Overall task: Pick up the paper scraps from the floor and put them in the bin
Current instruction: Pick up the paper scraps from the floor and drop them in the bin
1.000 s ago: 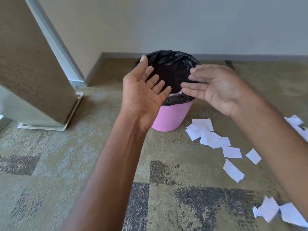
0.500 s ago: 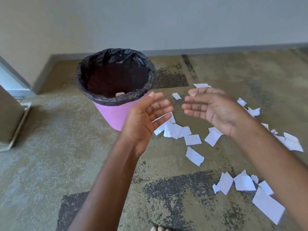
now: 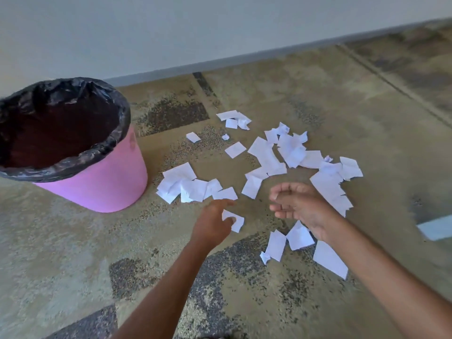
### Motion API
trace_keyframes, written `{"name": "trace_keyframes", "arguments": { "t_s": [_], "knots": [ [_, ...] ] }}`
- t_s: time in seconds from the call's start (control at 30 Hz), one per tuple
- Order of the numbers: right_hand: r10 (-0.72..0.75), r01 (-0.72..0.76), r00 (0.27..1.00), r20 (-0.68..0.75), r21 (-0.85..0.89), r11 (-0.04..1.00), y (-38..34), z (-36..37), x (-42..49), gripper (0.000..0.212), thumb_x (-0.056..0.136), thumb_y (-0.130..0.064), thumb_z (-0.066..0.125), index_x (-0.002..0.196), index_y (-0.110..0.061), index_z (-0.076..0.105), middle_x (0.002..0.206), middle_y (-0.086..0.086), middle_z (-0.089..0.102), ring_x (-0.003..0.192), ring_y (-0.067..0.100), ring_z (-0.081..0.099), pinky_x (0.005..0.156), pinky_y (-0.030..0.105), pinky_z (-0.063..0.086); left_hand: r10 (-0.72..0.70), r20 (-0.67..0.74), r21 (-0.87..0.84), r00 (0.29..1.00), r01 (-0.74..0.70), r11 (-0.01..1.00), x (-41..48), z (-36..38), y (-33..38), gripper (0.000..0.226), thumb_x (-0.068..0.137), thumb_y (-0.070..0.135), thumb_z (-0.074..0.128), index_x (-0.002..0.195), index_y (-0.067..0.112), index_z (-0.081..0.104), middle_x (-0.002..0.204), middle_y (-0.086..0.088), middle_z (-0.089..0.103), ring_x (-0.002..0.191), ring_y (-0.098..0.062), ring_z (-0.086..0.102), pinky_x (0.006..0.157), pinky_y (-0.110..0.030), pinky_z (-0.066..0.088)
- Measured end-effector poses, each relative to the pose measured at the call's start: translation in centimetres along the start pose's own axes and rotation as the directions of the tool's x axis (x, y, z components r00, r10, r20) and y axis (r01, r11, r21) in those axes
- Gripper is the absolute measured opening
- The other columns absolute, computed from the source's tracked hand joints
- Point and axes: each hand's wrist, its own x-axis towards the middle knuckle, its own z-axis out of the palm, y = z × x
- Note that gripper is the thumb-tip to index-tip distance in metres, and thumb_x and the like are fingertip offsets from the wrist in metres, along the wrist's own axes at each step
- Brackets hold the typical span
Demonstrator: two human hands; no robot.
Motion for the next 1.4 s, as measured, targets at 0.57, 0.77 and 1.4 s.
{"name": "trace_keyframes", "arguments": {
  "t_s": [0.57, 0.77, 1.4],
  "knots": [
    [-0.041, -0.009, 0.978, -0.204, -0.238, 0.971, 10.6, -10.4, 0.5, 0.016, 0.094, -0.006, 0.077, 0.104, -0.018, 0.076, 0.105, 0.007, 0.078, 0.097, 0.023, 0.072, 0.072, 0.036, 0.059, 0.243, 0.003, 0.577, 0.97, -0.2, 0.792, 1.0, 5.4, -2.3, 0.026, 0.099, 0.021, 0.069, 0.124, 0.026, 0.075, 0.13, -0.004, 0.069, 0.117, -0.032, 0.062, 0.089, -0.05, 0.058],
    [-0.191, 0.091, 0.968, -0.164, -0.477, 0.874, 12.5, -10.9, 1.2, 0.031, 0.088, -0.015, 0.086, 0.113, -0.025, 0.073, 0.114, -0.001, 0.071, 0.103, 0.021, 0.07, 0.077, 0.028, 0.054, 0.325, -0.125, 0.516, 0.937, -0.218, 0.828, 0.5, 5.8, -2.4, 0.005, 0.095, 0.012, 0.07, 0.095, 0.017, 0.068, 0.101, -0.002, 0.072, 0.094, -0.033, 0.065, 0.077, -0.044, 0.049],
    [-0.461, 0.383, 0.849, 0.259, -0.902, 0.199, 14.3, -7.1, 2.3, 0.03, 0.076, -0.006, 0.092, 0.097, -0.021, 0.077, 0.105, -0.008, 0.065, 0.108, 0.017, 0.055, 0.075, 0.029, 0.05, 0.19, 0.031, 0.231, 0.981, -0.192, 0.954, -5.3, 11.2, 0.2, 0.021, 0.105, 0.004, 0.049, 0.113, 0.023, 0.044, 0.076, 0.0, 0.06, 0.056, -0.023, 0.048, 0.051, -0.034, 0.035]
  ]
}}
